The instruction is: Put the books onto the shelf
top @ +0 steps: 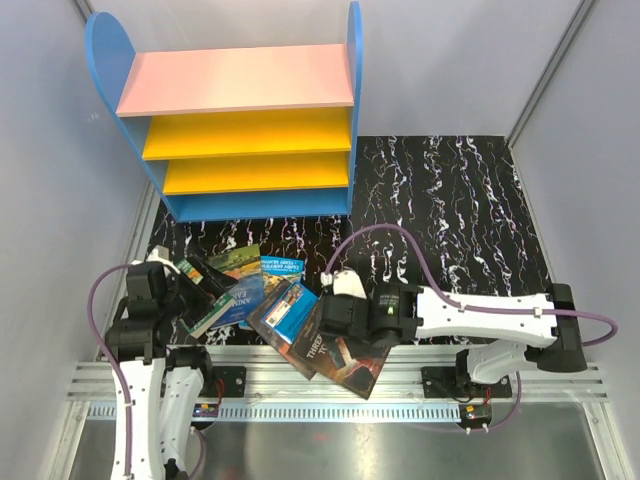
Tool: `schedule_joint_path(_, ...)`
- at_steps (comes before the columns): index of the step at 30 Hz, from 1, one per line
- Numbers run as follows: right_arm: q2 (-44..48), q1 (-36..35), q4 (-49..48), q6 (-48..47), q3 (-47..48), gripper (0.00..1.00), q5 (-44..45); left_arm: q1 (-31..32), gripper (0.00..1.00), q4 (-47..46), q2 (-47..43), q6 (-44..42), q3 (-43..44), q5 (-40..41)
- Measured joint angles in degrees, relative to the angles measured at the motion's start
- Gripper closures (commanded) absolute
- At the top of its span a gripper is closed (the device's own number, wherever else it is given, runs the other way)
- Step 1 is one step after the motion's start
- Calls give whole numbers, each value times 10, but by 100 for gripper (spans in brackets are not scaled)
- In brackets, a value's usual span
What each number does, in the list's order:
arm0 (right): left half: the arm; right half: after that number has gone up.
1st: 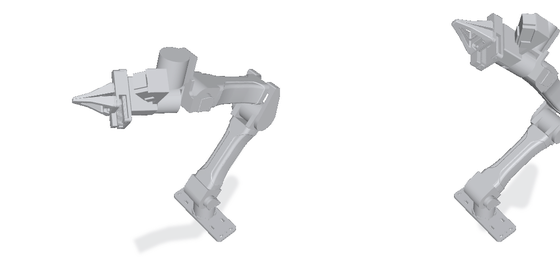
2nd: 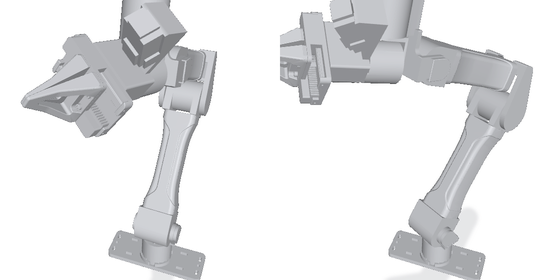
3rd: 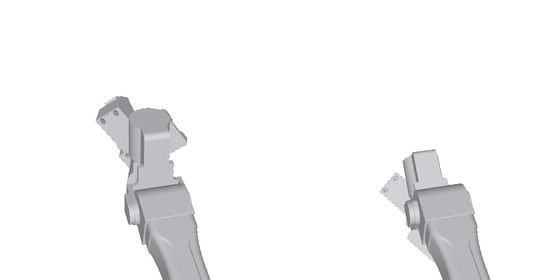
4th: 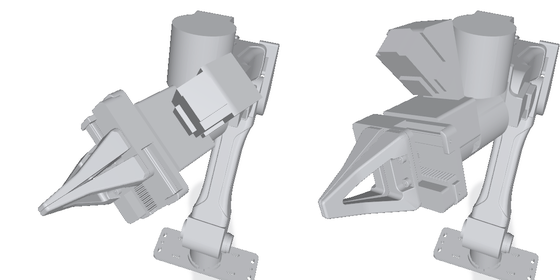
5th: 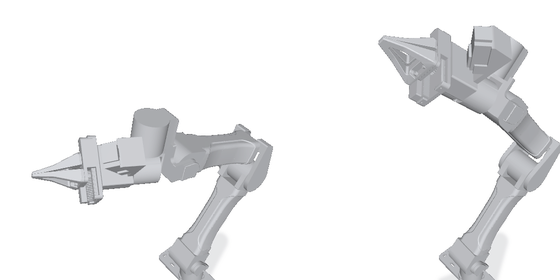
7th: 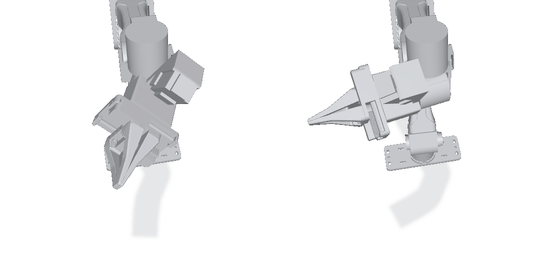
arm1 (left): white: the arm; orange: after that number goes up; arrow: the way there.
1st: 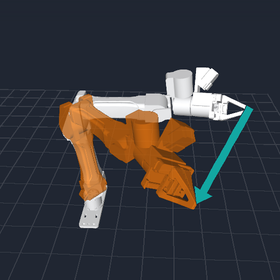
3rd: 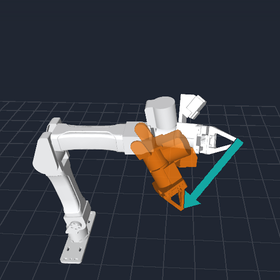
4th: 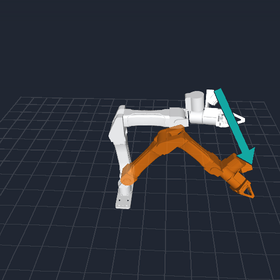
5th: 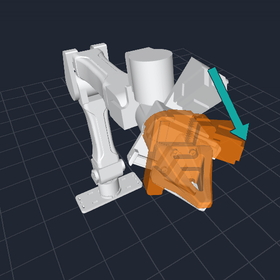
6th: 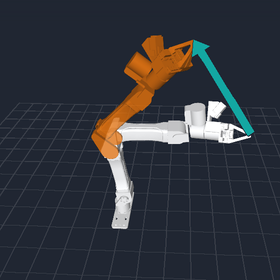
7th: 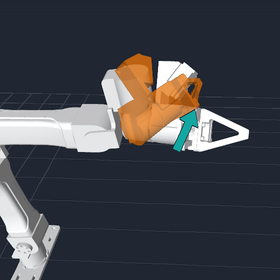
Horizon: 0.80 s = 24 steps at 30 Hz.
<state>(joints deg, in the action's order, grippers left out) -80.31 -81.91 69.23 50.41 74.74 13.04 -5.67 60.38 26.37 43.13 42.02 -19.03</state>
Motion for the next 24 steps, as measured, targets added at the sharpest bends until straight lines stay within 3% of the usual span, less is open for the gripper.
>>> schedule_joint_path(4, -9, -51, -17, 5, -9, 0, 20, 0, 1, 15, 0, -7, 15, 3)
schedule_joint_path(9, -98, -92, -44, -23, 0, 0, 42, 0, 1, 36, -1, -15, 30, 4)
schedule_joint_path(15, -206, -118, -60, -48, 22, 0, 66, 0, 1, 58, 0, -29, 56, 12)
schedule_joint_path(24, -285, -122, -46, -50, 21, 0, 111, 0, 1, 90, 4, -50, 93, 23)
